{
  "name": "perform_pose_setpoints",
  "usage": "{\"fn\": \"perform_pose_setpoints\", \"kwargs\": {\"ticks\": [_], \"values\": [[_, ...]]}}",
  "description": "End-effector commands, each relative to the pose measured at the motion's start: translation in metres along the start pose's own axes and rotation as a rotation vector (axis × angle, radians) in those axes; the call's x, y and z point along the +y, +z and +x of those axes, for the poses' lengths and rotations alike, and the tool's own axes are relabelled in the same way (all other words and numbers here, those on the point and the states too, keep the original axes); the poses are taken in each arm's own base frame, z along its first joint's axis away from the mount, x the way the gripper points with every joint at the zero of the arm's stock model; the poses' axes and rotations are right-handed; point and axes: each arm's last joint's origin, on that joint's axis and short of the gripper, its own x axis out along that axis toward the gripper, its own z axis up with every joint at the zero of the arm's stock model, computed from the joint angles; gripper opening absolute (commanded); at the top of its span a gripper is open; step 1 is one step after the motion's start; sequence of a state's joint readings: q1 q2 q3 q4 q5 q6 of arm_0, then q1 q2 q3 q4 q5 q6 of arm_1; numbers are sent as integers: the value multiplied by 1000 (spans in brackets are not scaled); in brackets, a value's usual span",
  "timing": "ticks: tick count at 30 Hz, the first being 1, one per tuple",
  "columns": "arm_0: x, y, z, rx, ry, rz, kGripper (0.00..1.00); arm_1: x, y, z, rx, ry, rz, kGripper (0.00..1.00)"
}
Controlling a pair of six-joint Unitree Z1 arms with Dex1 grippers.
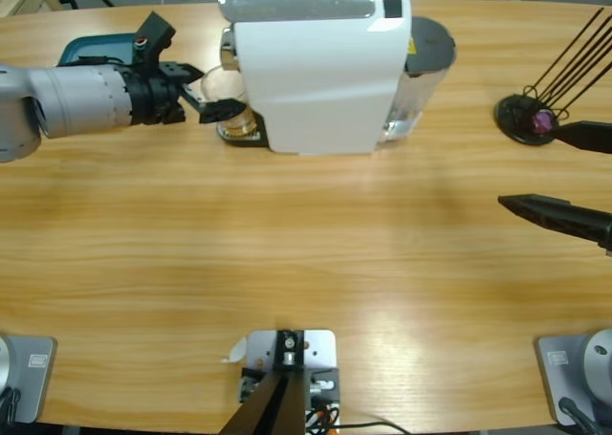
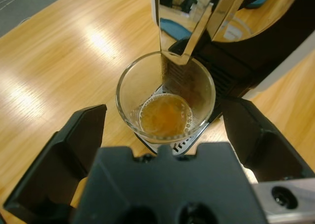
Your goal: Pour coffee
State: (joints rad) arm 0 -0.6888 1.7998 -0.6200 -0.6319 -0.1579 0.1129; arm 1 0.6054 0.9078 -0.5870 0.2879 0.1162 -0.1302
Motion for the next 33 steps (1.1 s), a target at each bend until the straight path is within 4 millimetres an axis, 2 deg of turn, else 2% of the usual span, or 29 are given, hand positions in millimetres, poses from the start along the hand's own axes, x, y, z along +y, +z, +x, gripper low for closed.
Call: {"fn": "perform_pose_setpoints", "kwargs": {"ticks": [1, 9, 12, 14, 16, 27, 33], "values": [[3, -9, 23, 25, -33, -23, 1000, 0, -9, 8, 46, -5, 11, 997], [4, -8, 27, 25, -32, -24, 985, 0, -9, 9, 46, -6, 13, 996], [4, -10, 29, 32, -36, -25, 815, 0, -9, 9, 46, -8, 13, 996], [4, -11, 31, 38, -36, -27, 583, 0, -9, 9, 46, -8, 13, 996], [4, -11, 32, 38, -46, -28, 486, 0, -9, 9, 47, -8, 13, 996], [4, -9, 30, 28, -50, -25, 485, 0, -9, 10, 50, -12, 13, 996], [15, -6, 8, 4, 40, -41, 485, 0, -9, 10, 50, -12, 14, 996]]}}
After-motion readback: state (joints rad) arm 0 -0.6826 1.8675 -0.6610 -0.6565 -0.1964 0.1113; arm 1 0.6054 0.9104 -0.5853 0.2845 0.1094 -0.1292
